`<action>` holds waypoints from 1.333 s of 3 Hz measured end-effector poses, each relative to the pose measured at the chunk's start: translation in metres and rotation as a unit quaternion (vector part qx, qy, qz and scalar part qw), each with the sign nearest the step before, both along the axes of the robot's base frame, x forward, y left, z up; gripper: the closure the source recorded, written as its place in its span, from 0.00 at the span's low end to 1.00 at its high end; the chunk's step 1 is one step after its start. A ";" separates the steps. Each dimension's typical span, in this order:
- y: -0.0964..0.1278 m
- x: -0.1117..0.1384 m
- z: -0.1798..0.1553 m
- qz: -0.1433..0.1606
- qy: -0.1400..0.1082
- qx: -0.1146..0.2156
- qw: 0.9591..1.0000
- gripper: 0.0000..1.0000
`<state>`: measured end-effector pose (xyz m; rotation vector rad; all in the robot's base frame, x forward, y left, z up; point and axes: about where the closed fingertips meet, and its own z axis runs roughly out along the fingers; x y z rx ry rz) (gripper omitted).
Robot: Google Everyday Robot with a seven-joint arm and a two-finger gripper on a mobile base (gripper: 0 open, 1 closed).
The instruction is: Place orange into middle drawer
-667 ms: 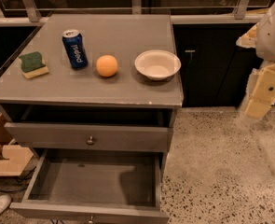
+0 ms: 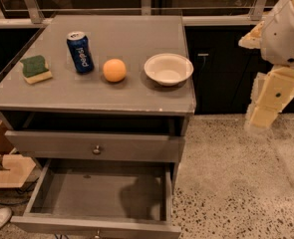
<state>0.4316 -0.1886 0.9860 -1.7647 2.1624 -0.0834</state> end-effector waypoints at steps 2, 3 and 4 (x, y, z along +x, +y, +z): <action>0.096 -0.007 0.022 0.083 -0.018 0.019 0.996 0.00; 0.096 -0.007 0.022 0.083 -0.018 0.019 0.996 0.00; 0.107 0.010 0.018 0.071 -0.030 0.026 0.997 0.00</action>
Offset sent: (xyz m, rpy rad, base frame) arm -0.0074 0.1413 0.0141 0.0617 0.0049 0.2532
